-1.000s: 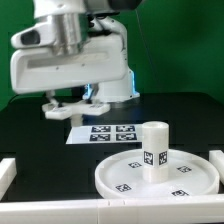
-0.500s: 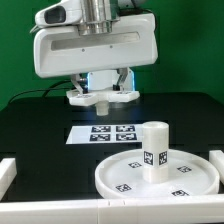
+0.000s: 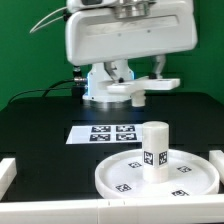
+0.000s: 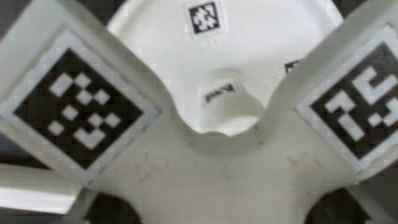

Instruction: Assemble round table

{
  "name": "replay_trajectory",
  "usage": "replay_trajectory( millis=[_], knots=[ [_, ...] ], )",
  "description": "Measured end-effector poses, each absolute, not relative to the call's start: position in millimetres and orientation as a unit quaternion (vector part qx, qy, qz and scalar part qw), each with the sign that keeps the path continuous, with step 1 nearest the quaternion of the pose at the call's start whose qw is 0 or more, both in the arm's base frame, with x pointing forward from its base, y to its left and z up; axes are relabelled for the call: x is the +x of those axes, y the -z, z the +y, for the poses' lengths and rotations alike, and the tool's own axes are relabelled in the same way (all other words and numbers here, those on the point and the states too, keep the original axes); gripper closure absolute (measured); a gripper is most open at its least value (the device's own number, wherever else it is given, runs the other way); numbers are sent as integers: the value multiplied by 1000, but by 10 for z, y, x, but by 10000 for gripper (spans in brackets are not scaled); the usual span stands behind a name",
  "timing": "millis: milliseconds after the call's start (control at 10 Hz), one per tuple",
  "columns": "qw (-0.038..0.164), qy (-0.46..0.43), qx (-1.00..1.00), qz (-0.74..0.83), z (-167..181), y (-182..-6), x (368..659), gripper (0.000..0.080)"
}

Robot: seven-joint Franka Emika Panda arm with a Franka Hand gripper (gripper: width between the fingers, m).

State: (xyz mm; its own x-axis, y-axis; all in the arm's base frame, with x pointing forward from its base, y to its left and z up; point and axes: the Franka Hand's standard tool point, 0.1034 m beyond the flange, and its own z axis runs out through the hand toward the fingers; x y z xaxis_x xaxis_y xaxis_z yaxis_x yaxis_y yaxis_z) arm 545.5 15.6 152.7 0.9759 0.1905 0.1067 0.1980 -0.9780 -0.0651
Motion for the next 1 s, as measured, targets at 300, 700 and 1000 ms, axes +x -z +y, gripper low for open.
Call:
replay_trajectory(
  millis=[300, 700, 1000],
  knots=[
    [38, 43, -992, -109, 342, -1370, 5440, 353],
    [37, 36, -991, -119, 346, -1292, 5464, 353],
    [38, 30, -991, -124, 320, -1247, 5507, 353]
  ],
)
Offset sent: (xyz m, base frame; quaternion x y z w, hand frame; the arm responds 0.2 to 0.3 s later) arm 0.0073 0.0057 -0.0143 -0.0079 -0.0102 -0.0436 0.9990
